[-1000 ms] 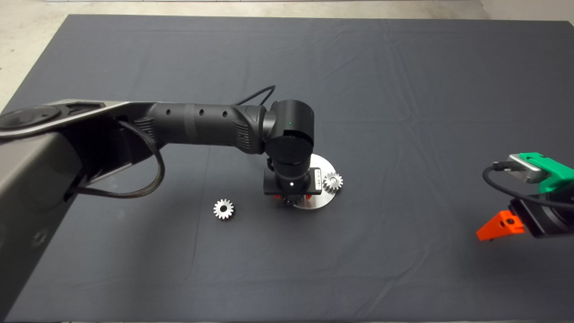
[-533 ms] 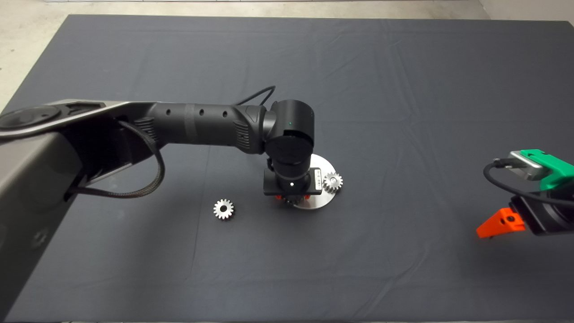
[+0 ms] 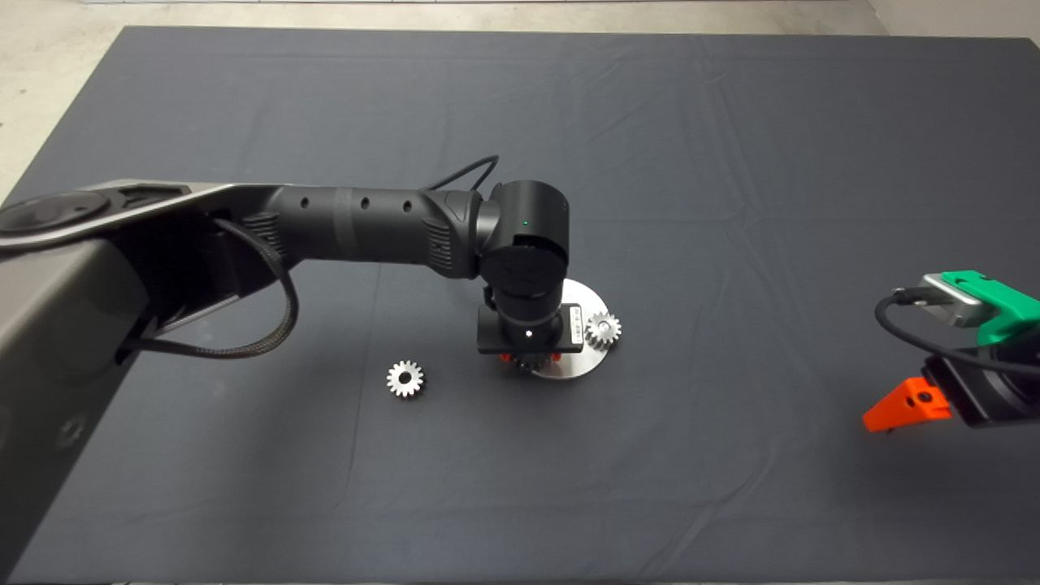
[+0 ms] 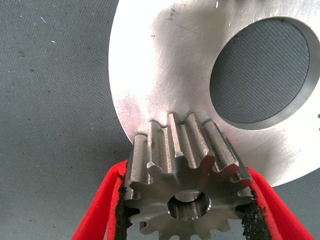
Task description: Remove an incorrectly installed larger gear and replace it with the correct smaller gear
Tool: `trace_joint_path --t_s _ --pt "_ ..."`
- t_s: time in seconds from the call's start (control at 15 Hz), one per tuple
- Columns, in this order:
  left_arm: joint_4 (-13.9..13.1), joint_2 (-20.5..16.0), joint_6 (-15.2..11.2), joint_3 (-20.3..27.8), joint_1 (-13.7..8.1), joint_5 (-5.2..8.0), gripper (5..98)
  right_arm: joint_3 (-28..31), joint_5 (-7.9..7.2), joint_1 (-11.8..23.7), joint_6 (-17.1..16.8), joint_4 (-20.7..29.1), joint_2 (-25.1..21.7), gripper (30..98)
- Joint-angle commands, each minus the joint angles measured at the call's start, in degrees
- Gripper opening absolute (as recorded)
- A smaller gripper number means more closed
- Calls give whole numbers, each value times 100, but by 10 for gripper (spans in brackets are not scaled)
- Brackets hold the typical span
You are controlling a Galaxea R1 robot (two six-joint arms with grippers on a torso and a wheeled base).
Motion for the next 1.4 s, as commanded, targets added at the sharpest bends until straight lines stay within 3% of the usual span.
trace_joint_path --t_s 0.0,0.47,0.6,0.8,1.0,1.2,1.33 --pt "-64 -32 17 52 -193 443 420 55 -546 107 -10 203 30 977" --pt "-99 -69 35 60 -369 470 367 59 -546 107 -5 202 30 977" --pt "-141 -122 79 77 -454 531 350 63 -546 107 -8 197 30 977" --pt "-931 -201 189 78 -1022 566 344 55 -546 107 -10 197 30 977" --pt "-1503 -237 413 121 -1230 557 338 -6 -554 107 -18 197 46 977" --pt "-1540 -971 377 683 -1257 540 336 -6 -555 107 -18 199 110 977" --pt "-1532 -1776 389 897 -1239 566 336 -4 -555 107 -18 200 110 977"
